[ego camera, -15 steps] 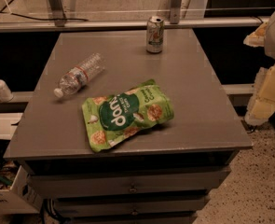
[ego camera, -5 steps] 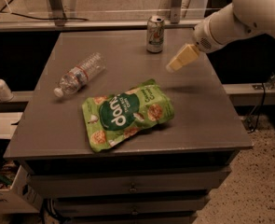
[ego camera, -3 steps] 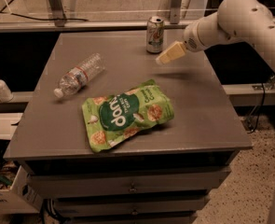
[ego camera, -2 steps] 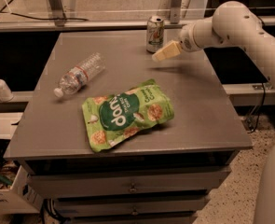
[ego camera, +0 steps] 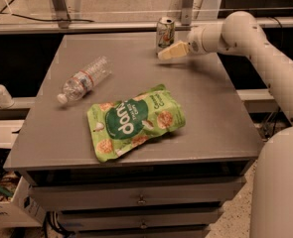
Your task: Move 7up can near water bottle
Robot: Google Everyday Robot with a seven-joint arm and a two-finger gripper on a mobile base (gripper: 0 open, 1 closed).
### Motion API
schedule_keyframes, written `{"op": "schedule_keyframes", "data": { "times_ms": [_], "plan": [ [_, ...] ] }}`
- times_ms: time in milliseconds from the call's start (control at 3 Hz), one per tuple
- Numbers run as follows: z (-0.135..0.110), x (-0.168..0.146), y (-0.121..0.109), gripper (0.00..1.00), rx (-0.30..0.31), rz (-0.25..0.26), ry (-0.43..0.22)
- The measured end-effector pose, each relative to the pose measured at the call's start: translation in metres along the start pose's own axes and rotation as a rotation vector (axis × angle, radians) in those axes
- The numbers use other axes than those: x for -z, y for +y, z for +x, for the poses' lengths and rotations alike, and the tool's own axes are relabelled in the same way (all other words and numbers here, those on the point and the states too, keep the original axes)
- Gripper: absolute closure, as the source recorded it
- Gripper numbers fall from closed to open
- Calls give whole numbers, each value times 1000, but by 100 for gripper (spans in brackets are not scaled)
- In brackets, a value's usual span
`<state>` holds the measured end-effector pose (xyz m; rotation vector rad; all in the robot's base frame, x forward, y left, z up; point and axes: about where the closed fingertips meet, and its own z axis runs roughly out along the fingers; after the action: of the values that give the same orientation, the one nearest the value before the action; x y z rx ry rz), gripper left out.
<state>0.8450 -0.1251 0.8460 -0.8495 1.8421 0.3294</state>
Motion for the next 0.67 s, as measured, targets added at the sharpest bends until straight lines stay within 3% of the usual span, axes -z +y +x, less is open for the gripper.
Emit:
{"op": "schedule_keyframes", "data": {
  "times_ms": [333,667],
  "plan": [
    [-11,-9,-5,0,-21,-7,-45],
    [-24,-14,2,18,-33,-40,-55]
  ]
}}
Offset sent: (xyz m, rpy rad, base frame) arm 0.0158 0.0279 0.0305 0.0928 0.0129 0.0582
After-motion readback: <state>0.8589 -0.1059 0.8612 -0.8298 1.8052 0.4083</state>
